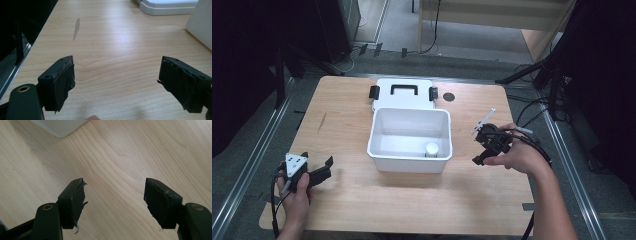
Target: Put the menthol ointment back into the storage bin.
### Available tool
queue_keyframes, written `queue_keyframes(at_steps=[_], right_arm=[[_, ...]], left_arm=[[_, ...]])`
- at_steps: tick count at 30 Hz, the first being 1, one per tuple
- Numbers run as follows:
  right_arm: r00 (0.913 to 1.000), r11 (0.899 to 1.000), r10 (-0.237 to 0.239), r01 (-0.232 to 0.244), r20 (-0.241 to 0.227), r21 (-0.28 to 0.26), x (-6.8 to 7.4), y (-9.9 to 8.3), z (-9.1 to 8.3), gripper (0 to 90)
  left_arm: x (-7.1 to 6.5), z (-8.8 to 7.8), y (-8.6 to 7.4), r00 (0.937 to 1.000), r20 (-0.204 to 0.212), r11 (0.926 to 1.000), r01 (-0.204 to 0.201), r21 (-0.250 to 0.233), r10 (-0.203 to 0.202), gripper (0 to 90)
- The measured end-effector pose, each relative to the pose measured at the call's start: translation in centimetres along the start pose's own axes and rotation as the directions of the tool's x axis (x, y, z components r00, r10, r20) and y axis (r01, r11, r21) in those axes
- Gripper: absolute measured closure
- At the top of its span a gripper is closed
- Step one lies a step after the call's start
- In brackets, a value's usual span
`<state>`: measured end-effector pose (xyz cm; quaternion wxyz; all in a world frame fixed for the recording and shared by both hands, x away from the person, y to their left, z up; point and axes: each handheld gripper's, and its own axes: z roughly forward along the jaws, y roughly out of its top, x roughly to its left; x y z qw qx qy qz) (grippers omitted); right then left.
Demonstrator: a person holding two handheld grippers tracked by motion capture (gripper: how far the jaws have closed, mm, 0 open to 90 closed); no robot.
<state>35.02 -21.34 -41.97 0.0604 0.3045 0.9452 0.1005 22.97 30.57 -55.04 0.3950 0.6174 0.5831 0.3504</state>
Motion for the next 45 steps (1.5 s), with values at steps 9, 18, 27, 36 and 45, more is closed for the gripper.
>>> queue_keyframes(at_steps=[9,18,27,36,45], right_arm=[[0.9991,0.992,0.036,-0.033,0.021,-0.122,-0.2,-3.7,2.0,26.1],[0.9890,0.958,0.138,-0.120,0.053,-0.260,0.2,-7.5,4.1,18.1],[0.9613,0.884,0.271,-0.228,0.050,-0.409,0.5,-11.0,5.8,12.4],[0.9081,0.749,0.419,-0.343,0.004,-0.567,0.3,-14.7,6.6,7.7],[0.8593,0.639,0.510,-0.409,-0.040,-0.652,0.2,-18.0,7.6,5.5]], left_arm=[[-0.1,0.0,0.0,1.0000,-0.001,1.0000,-0.007,-0.001,0.007,14.0],[-0.1,0.0,0.0,0.9999,-0.003,0.9999,-0.010,-0.004,0.010,14.1],[-0.1,-0.1,0.0,0.9999,-0.005,0.9999,-0.013,-0.003,0.013,14.0],[-0.1,0.0,0.0,1.0000,-0.004,1.0000,-0.007,-0.006,0.007,14.0],[-0.1,-0.1,0.0,0.9999,-0.005,0.9999,-0.012,-0.004,0.012,14.0]])
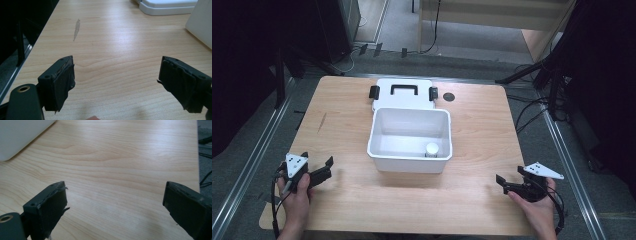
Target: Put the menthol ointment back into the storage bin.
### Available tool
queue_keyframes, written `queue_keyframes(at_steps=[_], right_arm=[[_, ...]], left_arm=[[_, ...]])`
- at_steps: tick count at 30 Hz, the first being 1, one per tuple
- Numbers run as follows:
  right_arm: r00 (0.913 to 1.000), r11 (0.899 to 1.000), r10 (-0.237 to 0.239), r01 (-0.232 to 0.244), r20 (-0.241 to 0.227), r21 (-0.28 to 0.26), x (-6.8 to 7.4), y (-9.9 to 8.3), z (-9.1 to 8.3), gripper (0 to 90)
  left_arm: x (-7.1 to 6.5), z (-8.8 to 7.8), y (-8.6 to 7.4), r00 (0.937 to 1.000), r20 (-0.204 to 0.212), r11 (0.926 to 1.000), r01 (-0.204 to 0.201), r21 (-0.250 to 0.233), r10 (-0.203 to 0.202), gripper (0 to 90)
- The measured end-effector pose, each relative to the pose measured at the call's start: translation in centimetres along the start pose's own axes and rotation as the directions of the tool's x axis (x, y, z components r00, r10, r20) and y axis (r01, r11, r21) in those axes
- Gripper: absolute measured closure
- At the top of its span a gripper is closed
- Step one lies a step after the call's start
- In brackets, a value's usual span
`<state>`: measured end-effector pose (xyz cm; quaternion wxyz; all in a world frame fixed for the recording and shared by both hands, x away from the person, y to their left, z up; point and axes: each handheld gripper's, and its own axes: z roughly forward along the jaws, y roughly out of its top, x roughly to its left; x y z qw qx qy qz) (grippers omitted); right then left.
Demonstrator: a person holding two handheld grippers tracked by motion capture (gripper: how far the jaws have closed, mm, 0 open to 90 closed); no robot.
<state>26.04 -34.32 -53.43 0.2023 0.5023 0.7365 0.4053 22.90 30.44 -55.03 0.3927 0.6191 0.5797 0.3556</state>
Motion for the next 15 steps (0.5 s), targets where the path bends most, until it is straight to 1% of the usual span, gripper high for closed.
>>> queue_keyframes(at_steps=[1,2,3,5,8,10,12,13,15], right_arm=[[1.0000,1.000,0.000,0.000,0.000,0.000,0.0,0.0,0.0,5.5],[0.9998,1.000,0.014,-0.014,0.010,-0.015,-0.3,-0.6,-0.1,4.1],[0.9998,1.000,0.013,-0.013,0.012,-0.022,-0.4,-0.7,-0.2,4.2],[0.9992,0.999,0.028,-0.027,0.028,-0.038,-0.5,-1.2,-0.4,4.1],[0.9959,0.995,0.043,-0.036,0.079,-0.089,-0.6,-1.7,-1.1,4.3],[0.9949,0.992,0.063,-0.054,0.079,-0.112,-0.7,-2.0,-1.3,4.8],[0.9940,0.991,0.075,-0.066,0.079,-0.115,-0.8,-2.3,-1.4,5.2],[0.9931,0.991,0.076,-0.065,0.089,-0.121,-0.9,-2.4,-1.4,5.5],[0.9926,0.989,0.078,-0.065,0.093,-0.135,-0.8,-2.5,-1.5,6.4]], left_arm=[[0.0,0.0,0.0,1.0000,0.000,1.0000,0.000,0.000,0.000,14.1],[0.0,0.0,0.0,1.0000,0.000,1.0000,0.000,0.000,0.000,14.0],[0.0,0.0,0.0,1.0000,0.001,1.0000,0.000,0.000,0.000,14.1],[0.0,0.0,0.0,1.0000,0.001,1.0000,-0.002,0.000,0.002,14.0],[0.0,0.0,0.0,1.0000,0.000,1.0000,-0.001,-0.001,0.001,14.1],[0.0,0.0,0.0,1.0000,0.001,1.0000,0.000,0.000,0.000,14.1],[0.0,0.0,0.0,1.0000,0.000,1.0000,0.000,-0.001,0.000,14.1],[0.0,0.0,0.0,1.0000,0.001,1.0000,0.000,0.000,0.000,14.1],[0.0,0.0,0.0,1.0000,0.002,1.0000,0.001,0.000,-0.001,14.1]])
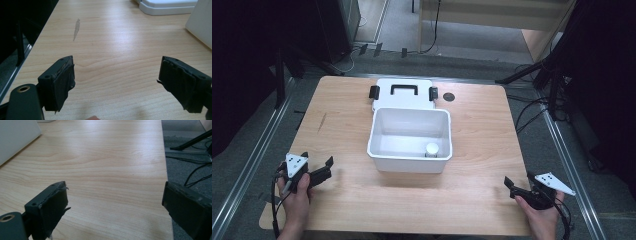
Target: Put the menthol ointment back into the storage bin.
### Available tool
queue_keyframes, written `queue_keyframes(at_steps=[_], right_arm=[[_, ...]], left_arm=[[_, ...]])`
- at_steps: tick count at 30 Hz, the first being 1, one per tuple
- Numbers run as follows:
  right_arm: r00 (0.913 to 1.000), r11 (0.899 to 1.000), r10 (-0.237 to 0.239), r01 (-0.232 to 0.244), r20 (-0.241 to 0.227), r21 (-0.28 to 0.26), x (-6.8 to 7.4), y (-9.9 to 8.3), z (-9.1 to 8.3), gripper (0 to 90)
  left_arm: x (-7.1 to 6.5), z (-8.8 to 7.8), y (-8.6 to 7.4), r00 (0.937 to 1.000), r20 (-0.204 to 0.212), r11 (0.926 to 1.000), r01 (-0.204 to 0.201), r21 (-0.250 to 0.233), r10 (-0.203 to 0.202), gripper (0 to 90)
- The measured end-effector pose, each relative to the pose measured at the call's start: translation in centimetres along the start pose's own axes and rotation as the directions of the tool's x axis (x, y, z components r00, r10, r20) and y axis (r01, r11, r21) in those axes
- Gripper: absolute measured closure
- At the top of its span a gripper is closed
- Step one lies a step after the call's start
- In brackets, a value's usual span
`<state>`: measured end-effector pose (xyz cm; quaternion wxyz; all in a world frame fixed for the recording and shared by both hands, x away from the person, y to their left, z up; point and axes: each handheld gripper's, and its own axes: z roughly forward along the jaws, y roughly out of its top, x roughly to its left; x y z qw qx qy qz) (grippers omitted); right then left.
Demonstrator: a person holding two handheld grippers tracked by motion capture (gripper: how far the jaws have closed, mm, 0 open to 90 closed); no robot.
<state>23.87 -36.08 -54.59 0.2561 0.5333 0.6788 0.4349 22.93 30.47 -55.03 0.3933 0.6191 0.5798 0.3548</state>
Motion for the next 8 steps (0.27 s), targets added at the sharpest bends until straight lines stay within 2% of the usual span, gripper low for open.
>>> queue_keyframes(at_steps=[8], right_arm=[[0.9998,1.000,0.022,-0.022,0.003,-0.002,-0.12,0.01,-0.01,7.3]], left_arm=[[0.02,0.02,0.01,1.0000,0.003,1.0000,0.002,0.001,-0.002,14.1]])
